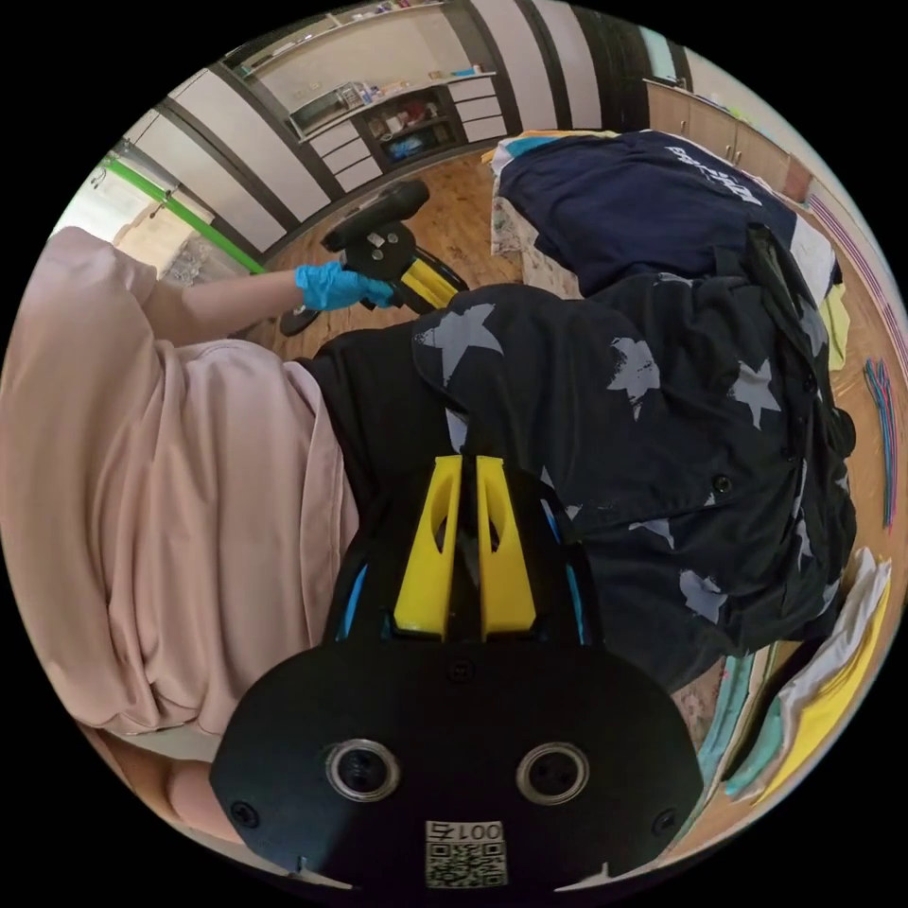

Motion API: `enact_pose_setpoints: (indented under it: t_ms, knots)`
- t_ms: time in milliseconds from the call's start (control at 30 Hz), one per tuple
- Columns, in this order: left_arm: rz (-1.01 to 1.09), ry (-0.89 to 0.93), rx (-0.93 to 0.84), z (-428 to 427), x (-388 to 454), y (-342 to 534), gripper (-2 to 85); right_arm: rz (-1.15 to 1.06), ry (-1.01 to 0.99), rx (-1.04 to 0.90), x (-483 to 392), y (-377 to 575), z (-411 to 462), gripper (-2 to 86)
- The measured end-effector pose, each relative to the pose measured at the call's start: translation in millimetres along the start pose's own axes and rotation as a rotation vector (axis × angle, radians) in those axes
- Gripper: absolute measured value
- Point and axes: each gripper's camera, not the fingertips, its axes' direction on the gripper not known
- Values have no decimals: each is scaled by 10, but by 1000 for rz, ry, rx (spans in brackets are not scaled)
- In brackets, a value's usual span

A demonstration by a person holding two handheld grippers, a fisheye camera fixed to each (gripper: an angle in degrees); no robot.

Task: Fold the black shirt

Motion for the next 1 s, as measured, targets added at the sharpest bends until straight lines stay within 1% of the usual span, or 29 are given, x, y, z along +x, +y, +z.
enact_pose_setpoints:
  t_ms: [100, 167, 267, 367, 467, 533, 600, 700, 767, 867, 1000]
  knots:
    - [-23, -22, 27, -91, -37, 22, -9, 24, 8, 41, 50, 99, -150, 5]
    - [3, 16, 34, -211, -76, 45, -12, 27, 33, 43, 66, 162, -261, 5]
    - [88, 95, -2, -482, -142, 76, -16, 22, 68, 74, 75, 277, -491, 5]
    - [175, 142, 5, -896, -173, 84, -16, 10, 77, 112, 77, 384, -691, 6]
    - [228, 151, 32, -1335, -213, 58, -16, -42, 4, 160, 70, 496, -816, 6]
    - [237, 103, 3, -1533, -259, 32, -16, -86, -133, 190, 92, 574, -789, 7]
    - [236, 64, -49, -1542, -292, 20, -16, -62, -147, 173, 120, 603, -643, 6]
    - [222, 96, -156, -1378, -313, 24, -16, -46, -173, 71, 118, 618, -288, 6]
    - [206, 57, -200, -1261, -297, 56, -16, -38, -185, 58, 105, 635, -159, 6]
    - [150, 94, -178, -1172, -280, 84, -15, -9, -174, 94, 123, 676, -157, 6]
    - [132, 128, -80, -1220, -153, 34, -13, -14, -95, 116, 126, 728, -306, 5]
